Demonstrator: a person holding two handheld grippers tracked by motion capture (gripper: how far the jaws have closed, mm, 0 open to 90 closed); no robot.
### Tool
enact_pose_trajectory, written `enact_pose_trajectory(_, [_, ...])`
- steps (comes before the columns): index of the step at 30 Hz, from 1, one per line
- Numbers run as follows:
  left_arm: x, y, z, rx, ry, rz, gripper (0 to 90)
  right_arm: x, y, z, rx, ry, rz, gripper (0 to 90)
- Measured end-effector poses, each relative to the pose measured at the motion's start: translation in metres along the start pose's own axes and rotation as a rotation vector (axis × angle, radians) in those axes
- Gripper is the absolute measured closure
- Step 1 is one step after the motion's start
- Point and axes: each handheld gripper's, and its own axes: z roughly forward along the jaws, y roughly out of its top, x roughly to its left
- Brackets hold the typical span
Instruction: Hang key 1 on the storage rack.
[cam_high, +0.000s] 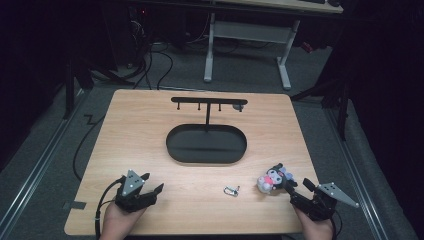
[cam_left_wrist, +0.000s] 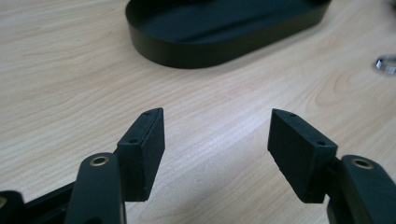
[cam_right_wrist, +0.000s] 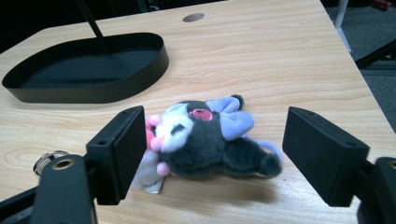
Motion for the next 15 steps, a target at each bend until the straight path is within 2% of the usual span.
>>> enact_pose_trajectory(5, [0.0043, -0.0031, 0.0018, 0.002, 0.002, -0.007, 37.2, 0.0025, -0.0045, -0.0009, 0.018, 0.001, -0.007, 26.4])
enact_pose_trajectory(7, [0.0069, -0.0045, 0.0036, 0.0, -0.005, -0.036, 37.1, -0.0001, -0.0048, -0.0001, 0.025, 0.01, -0.013, 28.3])
enact_pose_trajectory(11, [0.0082, -0.005, 0.0039, -0.008, -0.008, -0.051, 37.2, -0.0021, -0.0053, -0.0002, 0.031, 0.01, -0.03, 30.8])
enact_pose_trajectory(13, [0.0088, -0.0049, 0.0041, -0.012, -0.004, -0.059, 37.2, -0.0054, -0.0063, -0.001, 0.04, 0.007, -0.065, 39.0])
enact_pose_trajectory(14, [0.0088, -0.0049, 0.0041, -0.012, -0.004, -0.059, 37.2, -0.0054, -0.0063, -0.001, 0.04, 0.007, -0.065, 39.0])
enact_pose_trajectory(15, [0.0089, -0.0054, 0.0043, -0.012, -0.001, -0.059, 37.2, -0.0069, -0.0069, -0.0013, 0.063, -0.005, -0.094, 53.2])
